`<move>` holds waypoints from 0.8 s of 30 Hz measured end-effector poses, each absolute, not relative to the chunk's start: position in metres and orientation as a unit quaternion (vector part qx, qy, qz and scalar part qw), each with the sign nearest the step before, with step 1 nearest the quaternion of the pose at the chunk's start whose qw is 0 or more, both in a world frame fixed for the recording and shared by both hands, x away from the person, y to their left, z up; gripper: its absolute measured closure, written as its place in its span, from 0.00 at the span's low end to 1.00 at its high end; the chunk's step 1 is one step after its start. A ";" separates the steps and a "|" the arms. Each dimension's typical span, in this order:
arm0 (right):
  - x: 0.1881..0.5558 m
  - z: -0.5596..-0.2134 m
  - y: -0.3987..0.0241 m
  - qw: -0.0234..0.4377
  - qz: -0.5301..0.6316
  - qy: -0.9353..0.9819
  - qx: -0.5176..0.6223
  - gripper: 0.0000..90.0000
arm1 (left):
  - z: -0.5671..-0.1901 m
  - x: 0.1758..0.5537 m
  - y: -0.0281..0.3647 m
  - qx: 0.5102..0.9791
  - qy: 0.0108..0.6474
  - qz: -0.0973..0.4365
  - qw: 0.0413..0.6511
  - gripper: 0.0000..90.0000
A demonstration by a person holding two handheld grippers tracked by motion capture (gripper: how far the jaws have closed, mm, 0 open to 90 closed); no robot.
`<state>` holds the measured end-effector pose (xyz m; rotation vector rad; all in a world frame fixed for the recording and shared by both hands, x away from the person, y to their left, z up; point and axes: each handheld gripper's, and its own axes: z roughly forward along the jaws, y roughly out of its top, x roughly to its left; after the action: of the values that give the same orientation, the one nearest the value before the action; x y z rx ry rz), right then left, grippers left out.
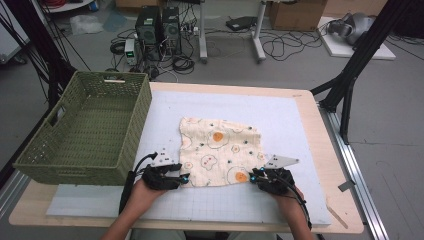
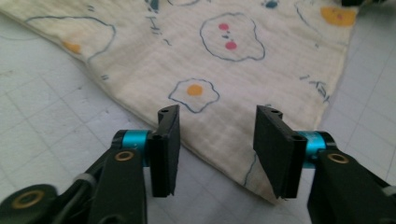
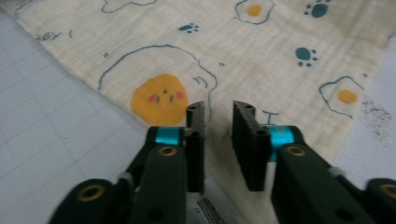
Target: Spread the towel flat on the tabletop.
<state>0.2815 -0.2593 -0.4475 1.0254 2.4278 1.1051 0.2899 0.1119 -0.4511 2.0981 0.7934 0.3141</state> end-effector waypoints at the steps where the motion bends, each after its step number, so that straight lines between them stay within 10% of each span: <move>1: 0.281 -0.447 -0.258 0.134 0.383 0.845 0.350 0.98 | -0.451 0.288 0.110 0.841 0.316 0.141 0.417 0.64; 5: 0.279 -0.446 -0.256 0.129 0.381 0.846 0.351 0.98 | -0.450 0.285 0.112 0.844 0.306 0.139 0.418 0.95; 24: 0.226 -0.440 -0.241 0.058 0.375 0.880 0.287 0.98 | -0.441 0.247 0.152 0.857 0.319 0.089 0.394 0.96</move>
<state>0.2259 -0.2406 -0.4401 0.8694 2.6667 1.1356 0.2466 0.1521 -0.4409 2.1749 0.8080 0.2268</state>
